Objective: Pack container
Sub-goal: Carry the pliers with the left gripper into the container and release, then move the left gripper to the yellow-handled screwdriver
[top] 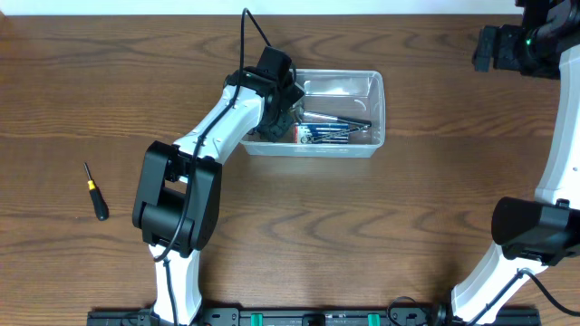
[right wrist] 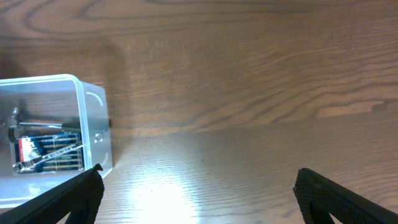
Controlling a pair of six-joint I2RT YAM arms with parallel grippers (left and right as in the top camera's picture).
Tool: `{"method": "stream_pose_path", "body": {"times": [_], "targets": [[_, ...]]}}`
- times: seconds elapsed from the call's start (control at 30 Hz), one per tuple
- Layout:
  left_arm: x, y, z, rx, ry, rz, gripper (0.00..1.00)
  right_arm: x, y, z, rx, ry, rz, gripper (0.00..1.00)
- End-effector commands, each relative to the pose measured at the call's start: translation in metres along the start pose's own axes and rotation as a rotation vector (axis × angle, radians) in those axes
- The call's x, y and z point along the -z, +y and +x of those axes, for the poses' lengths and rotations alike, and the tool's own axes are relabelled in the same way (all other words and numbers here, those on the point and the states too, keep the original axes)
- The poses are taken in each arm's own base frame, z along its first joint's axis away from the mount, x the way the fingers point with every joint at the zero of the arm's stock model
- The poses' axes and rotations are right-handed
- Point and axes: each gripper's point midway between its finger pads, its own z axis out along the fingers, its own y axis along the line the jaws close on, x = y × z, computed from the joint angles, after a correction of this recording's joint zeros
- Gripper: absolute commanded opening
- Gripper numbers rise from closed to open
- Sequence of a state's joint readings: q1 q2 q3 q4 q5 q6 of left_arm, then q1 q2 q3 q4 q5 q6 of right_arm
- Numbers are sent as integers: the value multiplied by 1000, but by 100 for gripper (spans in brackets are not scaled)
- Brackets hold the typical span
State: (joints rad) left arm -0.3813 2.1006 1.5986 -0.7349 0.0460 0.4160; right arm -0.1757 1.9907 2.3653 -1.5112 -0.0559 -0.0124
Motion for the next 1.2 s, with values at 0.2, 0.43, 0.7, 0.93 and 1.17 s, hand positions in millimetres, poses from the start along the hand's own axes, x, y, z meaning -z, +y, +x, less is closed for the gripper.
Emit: {"method": "stream_pose_path", "body": {"times": [0.2,0.43,0.7,0.93,1.17], "targets": [[129,35,-31,31,-192,-189,65,-3,0,1,18,7,-1,99],[264,90,32,374,-281,-469,98,-3,0,1,19,7,-1,99],[300,147,196,1052,-113,-538,98,-3,0,1,19,8,-2,99],[244,158,274,1271,46,-479,98,-3,0,1,19,8,-2,99],[159,157,326,1387,88,-375,98,-3,0,1,19,7,-1,99]]}}
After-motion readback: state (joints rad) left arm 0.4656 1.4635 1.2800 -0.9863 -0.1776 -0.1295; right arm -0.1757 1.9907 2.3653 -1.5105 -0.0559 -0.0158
